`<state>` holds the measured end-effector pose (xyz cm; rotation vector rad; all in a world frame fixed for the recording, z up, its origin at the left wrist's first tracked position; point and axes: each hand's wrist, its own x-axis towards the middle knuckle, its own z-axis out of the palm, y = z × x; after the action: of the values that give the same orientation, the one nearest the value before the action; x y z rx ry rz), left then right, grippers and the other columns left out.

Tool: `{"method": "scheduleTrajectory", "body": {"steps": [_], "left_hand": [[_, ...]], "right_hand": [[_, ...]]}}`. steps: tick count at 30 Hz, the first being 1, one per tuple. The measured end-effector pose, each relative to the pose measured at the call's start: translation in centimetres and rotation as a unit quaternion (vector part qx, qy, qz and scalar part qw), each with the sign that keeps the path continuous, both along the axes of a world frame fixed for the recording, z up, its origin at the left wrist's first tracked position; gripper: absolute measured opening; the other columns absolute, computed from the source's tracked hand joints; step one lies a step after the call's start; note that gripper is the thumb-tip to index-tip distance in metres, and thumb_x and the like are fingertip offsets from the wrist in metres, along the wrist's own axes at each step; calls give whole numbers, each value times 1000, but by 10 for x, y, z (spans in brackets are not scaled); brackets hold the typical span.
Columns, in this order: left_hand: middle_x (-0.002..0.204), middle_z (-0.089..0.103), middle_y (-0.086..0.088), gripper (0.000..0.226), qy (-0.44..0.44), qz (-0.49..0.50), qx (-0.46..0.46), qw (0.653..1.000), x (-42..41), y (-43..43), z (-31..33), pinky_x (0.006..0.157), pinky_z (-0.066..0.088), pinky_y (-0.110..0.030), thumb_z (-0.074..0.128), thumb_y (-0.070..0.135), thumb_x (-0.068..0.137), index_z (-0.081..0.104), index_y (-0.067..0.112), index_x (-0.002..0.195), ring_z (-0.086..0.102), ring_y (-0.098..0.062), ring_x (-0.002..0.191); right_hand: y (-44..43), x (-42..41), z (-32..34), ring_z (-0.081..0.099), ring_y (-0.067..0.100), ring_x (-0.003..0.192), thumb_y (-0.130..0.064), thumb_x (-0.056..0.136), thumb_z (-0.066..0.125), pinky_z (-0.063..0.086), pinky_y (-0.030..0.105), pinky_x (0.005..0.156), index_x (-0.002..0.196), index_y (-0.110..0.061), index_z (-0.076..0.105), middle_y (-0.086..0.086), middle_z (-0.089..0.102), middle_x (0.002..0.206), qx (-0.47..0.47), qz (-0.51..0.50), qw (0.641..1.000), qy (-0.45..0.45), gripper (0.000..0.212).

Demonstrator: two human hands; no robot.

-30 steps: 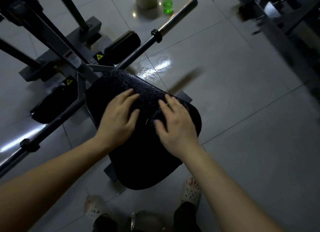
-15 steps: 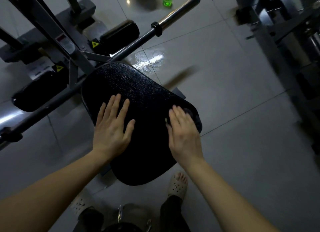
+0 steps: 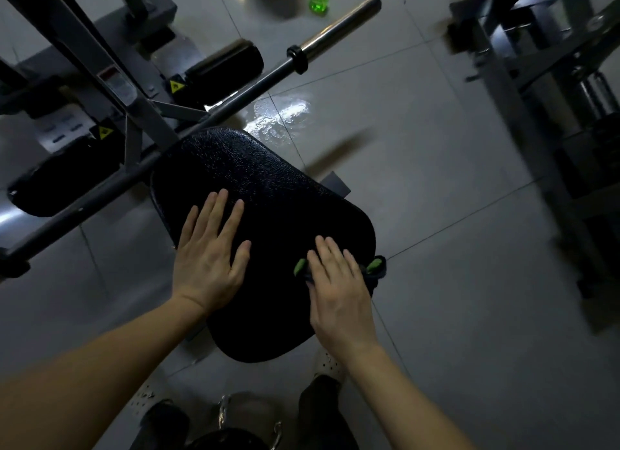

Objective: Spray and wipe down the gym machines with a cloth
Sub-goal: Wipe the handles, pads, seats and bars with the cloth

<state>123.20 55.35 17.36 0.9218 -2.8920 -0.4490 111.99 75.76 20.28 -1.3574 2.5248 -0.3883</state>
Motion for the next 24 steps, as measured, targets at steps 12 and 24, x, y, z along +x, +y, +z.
{"method": "scheduleTrajectory", "body": {"steps": [12,24], "left_hand": [[170,17,-8,69,-2,0,1,1000,1,0,-1,127,12,-49,37,42,96,32,16,159,9,-22,158],[170,15,-9,70,-17,-4,-3,1000,1,-1,-2,127,11,-49,37,43,96,31,15,160,7,-22,158]], "right_hand": [[-78,-113,46,69,28,100,-18,96,57,57,50,96,120,-10,62,13,69,113,-248,-360,778,-451,26],[-60,-56,6,42,36,142,-27,95,67,43,53,112,125,-12,70,12,49,153,-20,-160,986,-41,34]]}}
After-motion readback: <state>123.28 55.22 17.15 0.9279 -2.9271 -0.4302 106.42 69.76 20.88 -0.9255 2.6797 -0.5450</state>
